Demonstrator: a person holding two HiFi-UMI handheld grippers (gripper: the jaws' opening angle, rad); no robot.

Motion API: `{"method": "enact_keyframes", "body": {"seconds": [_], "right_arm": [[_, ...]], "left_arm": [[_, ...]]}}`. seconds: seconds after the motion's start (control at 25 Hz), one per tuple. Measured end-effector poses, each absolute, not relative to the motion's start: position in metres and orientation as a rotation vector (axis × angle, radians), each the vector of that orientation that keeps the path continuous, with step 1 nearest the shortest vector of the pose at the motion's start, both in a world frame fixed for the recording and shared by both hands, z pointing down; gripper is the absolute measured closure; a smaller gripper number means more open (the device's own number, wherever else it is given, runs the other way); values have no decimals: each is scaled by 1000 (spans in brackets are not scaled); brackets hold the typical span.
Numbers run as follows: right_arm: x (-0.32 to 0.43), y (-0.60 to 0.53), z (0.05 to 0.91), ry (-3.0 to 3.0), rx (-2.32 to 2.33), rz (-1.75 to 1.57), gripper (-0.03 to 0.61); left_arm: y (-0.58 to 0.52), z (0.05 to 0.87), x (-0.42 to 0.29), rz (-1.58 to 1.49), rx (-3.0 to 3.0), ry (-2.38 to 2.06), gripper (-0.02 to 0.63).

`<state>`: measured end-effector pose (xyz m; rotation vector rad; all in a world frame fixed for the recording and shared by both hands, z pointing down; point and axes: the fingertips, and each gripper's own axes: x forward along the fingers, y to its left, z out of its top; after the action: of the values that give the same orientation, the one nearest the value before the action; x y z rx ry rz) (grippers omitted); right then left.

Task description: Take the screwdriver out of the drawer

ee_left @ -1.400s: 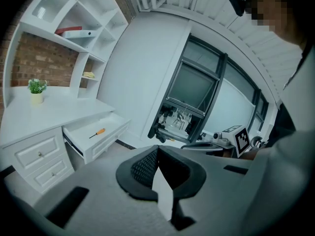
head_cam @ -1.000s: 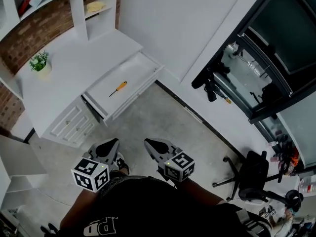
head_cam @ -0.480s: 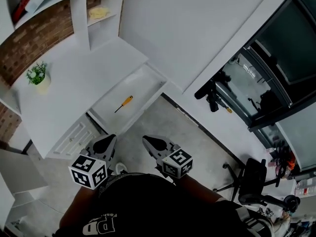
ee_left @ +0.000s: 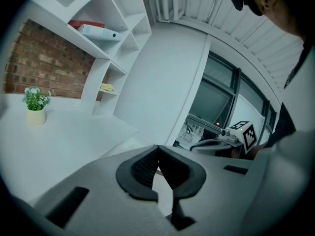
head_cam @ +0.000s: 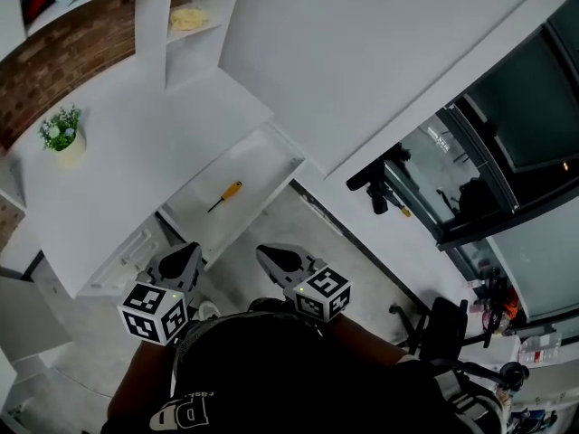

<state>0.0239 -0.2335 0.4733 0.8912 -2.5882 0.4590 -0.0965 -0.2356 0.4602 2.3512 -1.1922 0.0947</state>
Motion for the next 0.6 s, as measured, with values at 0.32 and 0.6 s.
{"method": "enact_keyframes", "body": {"seconds": [0.32,0.6], "right_arm": [[-1,-242,484,-2588,785,437,574],[-3,-269,498,-2599,751,464,574]], "left_arm": [[-231,492,-124,89,2249,-1250,598],[-236,503,-129,121,2192,-1286,598]]}}
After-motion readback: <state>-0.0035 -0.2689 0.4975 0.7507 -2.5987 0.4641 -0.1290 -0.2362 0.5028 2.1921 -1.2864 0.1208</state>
